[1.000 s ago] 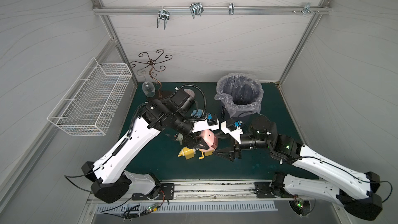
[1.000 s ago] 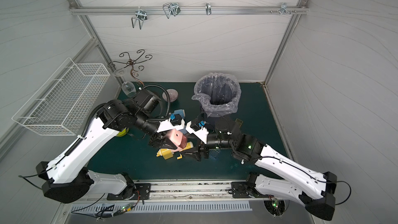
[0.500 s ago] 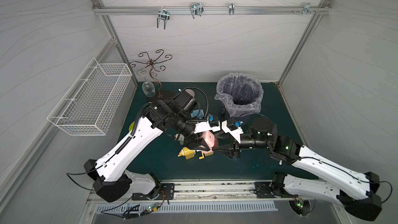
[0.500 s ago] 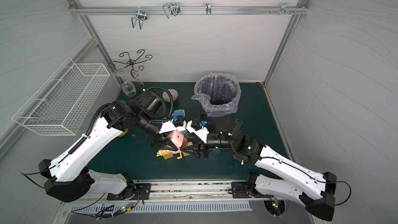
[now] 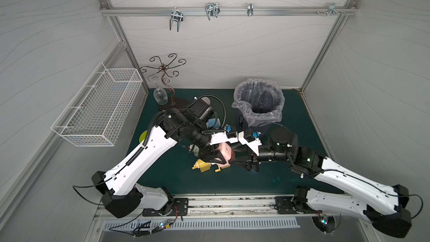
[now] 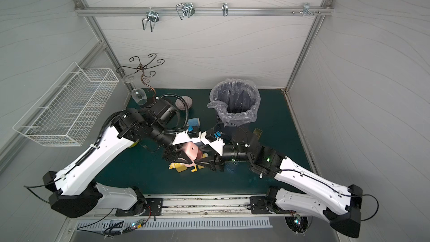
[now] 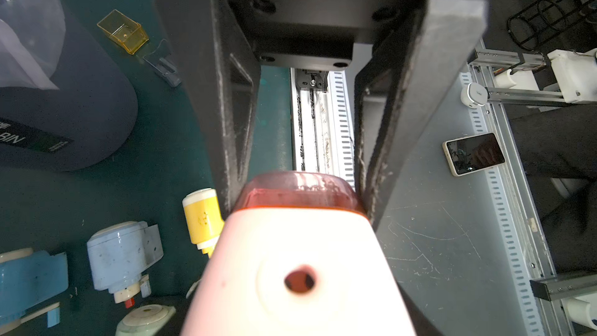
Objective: Take out the pencil sharpener tray and clean the shavings
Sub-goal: Open the container of the pencil sharpener, then pour the shavings into the trash bin.
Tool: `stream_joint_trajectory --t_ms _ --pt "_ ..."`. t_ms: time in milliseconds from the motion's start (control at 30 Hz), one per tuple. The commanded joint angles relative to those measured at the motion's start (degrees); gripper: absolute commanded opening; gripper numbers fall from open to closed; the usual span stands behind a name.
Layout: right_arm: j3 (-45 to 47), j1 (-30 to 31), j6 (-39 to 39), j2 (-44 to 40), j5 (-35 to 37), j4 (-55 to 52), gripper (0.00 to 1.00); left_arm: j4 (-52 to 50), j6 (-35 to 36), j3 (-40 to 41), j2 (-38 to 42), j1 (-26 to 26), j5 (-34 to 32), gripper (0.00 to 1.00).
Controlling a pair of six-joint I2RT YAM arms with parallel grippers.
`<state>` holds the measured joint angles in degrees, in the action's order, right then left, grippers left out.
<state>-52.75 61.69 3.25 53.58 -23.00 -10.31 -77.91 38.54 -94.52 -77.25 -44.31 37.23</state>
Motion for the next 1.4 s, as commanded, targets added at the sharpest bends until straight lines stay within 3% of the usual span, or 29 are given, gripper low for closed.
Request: stream_joint_trajectory --t_ms 0,233,467,1033,1367 --pt "1.8 0.4 2.3 -0.4 1.4 2.6 0.00 0.2 -0.2 0.0 -0.3 -0.3 0.9 0.00" --pt "10.0 -0.4 3.9 -6.6 4.6 12.6 0.00 -2.5 -0.4 1.7 -0.6 -0.8 -1.4 0.00" --pt "13.5 -2.1 4.3 -10.0 5.0 14.8 0.00 -3.1 -1.0 3.4 -0.5 -1.0 -2.0 0.00" --pt "17.4 -4.4 3.0 -18.6 4.8 8.7 0.00 -6.6 0.3 3.9 0.9 -1.0 -7.8 0.00" --pt "16.6 -5.3 0.7 -24.3 13.5 5.1 0.00 -8.0 2.1 5.1 3.1 2.7 -9.2 0.00"
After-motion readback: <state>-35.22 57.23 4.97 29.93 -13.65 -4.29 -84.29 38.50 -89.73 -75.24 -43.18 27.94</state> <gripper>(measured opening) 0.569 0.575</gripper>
